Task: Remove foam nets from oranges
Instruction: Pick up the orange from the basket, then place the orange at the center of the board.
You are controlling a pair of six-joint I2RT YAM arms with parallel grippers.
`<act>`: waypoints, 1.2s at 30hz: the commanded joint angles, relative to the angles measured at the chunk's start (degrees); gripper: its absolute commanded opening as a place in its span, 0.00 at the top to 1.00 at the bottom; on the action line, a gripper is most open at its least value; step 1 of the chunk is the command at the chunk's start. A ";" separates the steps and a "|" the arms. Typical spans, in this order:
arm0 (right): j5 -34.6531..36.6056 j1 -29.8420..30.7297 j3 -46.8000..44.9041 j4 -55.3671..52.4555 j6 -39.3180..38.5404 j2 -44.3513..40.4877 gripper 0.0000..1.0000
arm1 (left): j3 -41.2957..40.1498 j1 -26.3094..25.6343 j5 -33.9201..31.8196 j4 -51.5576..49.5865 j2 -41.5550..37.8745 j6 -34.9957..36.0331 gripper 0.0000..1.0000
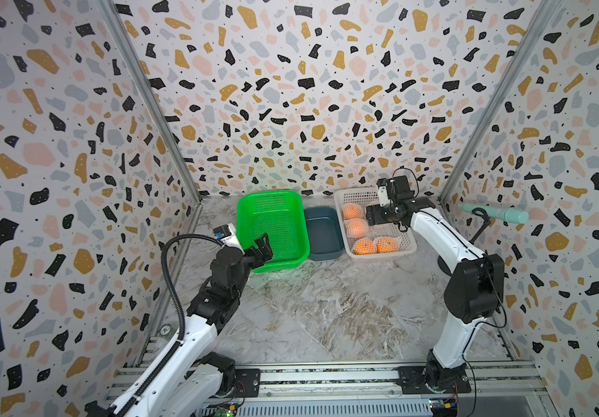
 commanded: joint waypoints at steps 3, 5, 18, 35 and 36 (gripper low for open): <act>-0.16 4.54 -3.36 -1.95 0.03 -5.89 0.13 | 1.91 -0.47 1.83 2.15 0.62 1.23 0.01; -0.03 6.20 -4.63 -1.77 0.35 -7.87 0.13 | 2.36 -0.46 2.31 1.89 1.07 1.62 0.01; 2.58 19.71 -12.94 -1.47 3.40 -19.65 0.13 | 6.42 -0.54 5.38 -0.47 3.55 4.49 0.01; 4.91 41.28 -36.37 13.28 3.58 -28.09 0.13 | 1.04 -0.69 11.74 5.46 0.63 4.34 0.01; 4.87 41.92 -37.69 14.43 3.81 -28.10 0.13 | 0.28 -0.69 11.51 5.86 -0.04 4.21 0.00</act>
